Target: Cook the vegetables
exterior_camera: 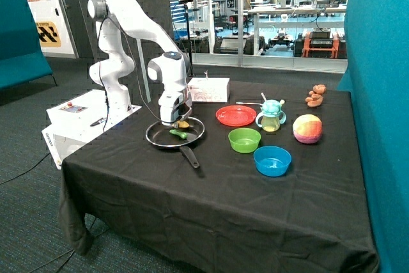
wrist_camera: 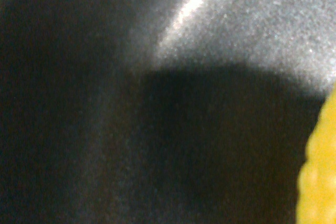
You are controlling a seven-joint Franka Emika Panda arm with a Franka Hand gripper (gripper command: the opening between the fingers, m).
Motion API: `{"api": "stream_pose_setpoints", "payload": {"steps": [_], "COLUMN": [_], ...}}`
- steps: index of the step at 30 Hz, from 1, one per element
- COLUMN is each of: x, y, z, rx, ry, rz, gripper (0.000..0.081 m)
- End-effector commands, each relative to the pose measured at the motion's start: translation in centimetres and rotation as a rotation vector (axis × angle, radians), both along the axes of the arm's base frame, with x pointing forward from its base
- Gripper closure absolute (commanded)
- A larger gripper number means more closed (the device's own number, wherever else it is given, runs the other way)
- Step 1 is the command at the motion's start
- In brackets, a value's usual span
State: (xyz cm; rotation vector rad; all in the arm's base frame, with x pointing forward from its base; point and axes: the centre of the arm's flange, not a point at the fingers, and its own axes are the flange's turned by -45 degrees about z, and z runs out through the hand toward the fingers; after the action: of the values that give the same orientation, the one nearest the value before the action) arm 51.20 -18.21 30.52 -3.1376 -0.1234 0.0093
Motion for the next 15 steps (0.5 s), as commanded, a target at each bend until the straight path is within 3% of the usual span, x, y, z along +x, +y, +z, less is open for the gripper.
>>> {"api": "stream_pose_setpoints", "payload": {"steps": [1,15], "x": [-0.65,-1.05], "y": [0.15,0.38], "z": [-0.13,-0.11], "rx": [-0.0013,-0.0013], "ry": [-0.006,-0.006], "rz": [0.008,0.016], "gripper": [0.0233,0.0021]}}
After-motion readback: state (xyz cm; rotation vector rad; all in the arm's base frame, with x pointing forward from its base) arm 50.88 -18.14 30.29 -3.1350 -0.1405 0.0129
